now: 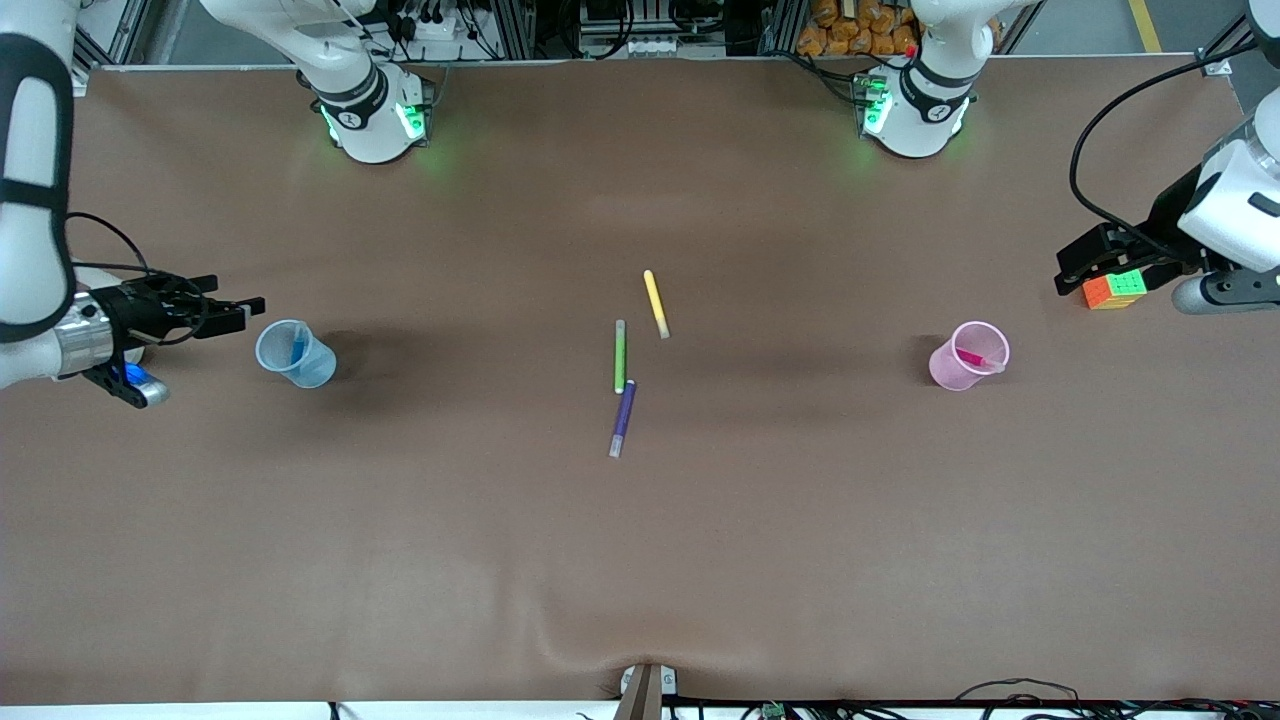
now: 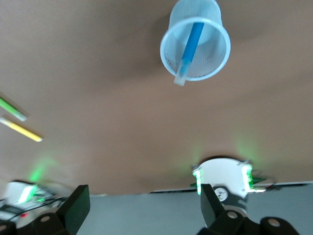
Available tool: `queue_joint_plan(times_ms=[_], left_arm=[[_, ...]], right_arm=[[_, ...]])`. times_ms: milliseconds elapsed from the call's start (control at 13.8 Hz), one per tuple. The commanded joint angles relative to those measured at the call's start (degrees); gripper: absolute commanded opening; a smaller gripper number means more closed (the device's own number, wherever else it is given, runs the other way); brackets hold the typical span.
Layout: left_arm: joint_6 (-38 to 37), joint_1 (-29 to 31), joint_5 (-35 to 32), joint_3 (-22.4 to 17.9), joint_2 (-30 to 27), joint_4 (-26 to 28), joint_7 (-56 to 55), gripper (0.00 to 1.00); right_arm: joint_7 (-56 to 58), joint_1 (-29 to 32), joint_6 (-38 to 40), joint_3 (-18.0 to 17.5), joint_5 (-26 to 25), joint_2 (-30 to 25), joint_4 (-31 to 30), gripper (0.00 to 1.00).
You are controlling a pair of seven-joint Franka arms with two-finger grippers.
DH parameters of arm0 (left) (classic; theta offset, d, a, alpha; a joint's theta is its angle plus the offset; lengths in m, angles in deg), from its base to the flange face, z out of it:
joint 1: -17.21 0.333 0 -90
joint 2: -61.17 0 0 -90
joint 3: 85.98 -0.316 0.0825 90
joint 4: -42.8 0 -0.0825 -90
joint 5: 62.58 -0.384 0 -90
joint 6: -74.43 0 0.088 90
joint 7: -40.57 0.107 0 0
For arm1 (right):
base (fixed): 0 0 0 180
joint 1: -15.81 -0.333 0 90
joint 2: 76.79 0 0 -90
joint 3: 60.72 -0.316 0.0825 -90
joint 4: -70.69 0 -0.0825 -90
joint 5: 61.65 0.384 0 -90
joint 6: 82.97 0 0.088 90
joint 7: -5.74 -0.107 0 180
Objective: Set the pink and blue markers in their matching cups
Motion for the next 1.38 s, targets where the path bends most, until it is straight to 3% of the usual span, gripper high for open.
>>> queue_joint_plan(times_ms=[0, 362, 434, 652, 941, 1159, 1303], left_arm=[[-2.7, 0.3, -1.5, 0.5, 0.0, -3.7, -0.2, 1.00], [-8.0, 0.0, -1.5, 0.5, -0.4, -7.0, 0.4, 1.00], [-8.8, -1.6, -1.5, -0.6, -2.6, -6.7, 1.2, 1.00], [-13.1, -13.5, -1.3, -12.2, -6.3, -3.2, 4.0, 1.00], [-12.5, -22.6, -0.6, -22.2, -12.3, 5.1, 4.0, 1.00], [-9.8, -23.9, 0.3, -23.9, -16.8, 11.0, 4.0, 1.00], [-9.6, -23.9, 0.3, -23.9, -17.1, 11.3, 3.9, 1.00]], right_arm=[[0.2, 2.2, -0.9, -7.4, -7.0, -2.4, 0.8, 1.00], [-0.2, 2.9, -0.7, -9.1, -8.8, -3.0, 2.6, 1.00], [0.2, 3.0, -0.3, -9.2, -8.7, -4.0, 2.3, 1.00], [-0.4, 3.7, 0.0, -9.4, -7.2, -4.9, 2.8, 1.00], [1.1, 4.8, -4.8, -10.6, -5.4, -5.6, 4.4, 1.00], [2.5, 6.5, -4.3, -12.3, -5.9, -7.7, 7.3, 1.00], [2.8, 7.2, -4.3, -13.2, -6.2, -11.0, 7.9, 1.00]])
